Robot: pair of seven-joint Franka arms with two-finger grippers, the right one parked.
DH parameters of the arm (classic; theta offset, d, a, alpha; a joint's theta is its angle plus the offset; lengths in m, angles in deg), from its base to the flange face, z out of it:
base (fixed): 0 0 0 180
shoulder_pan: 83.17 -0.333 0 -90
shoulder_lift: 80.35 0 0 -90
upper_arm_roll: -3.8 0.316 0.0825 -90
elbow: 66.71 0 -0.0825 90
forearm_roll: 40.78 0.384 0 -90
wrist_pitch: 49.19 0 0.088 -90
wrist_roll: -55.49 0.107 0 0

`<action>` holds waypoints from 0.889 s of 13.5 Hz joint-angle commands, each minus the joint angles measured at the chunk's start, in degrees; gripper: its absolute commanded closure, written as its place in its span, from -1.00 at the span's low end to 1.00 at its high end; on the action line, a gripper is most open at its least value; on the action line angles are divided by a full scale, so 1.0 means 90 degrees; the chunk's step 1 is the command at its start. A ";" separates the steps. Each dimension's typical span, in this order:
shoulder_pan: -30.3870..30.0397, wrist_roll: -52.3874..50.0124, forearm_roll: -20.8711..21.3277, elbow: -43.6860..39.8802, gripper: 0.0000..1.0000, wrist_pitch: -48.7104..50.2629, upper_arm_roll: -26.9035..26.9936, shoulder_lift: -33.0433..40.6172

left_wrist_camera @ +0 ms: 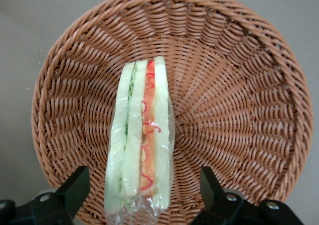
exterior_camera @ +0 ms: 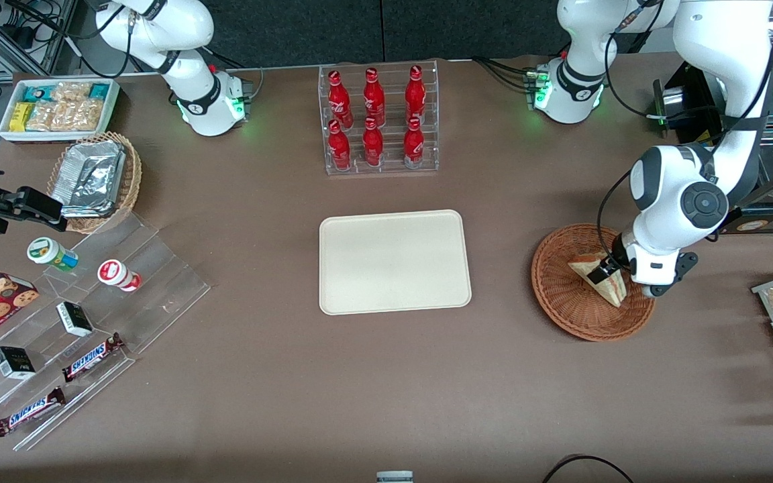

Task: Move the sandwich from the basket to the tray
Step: 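Close the left gripper on the wrapped triangular sandwich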

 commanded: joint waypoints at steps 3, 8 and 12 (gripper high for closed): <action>0.0039 -0.0204 0.0116 0.0382 0.33 -0.0481 0.0011 0.0007; 0.0107 -0.0155 0.0126 0.0383 1.00 -0.0259 0.0011 0.0172; 0.0107 -0.0077 0.0517 -0.0113 1.00 0.0980 -0.0310 0.0632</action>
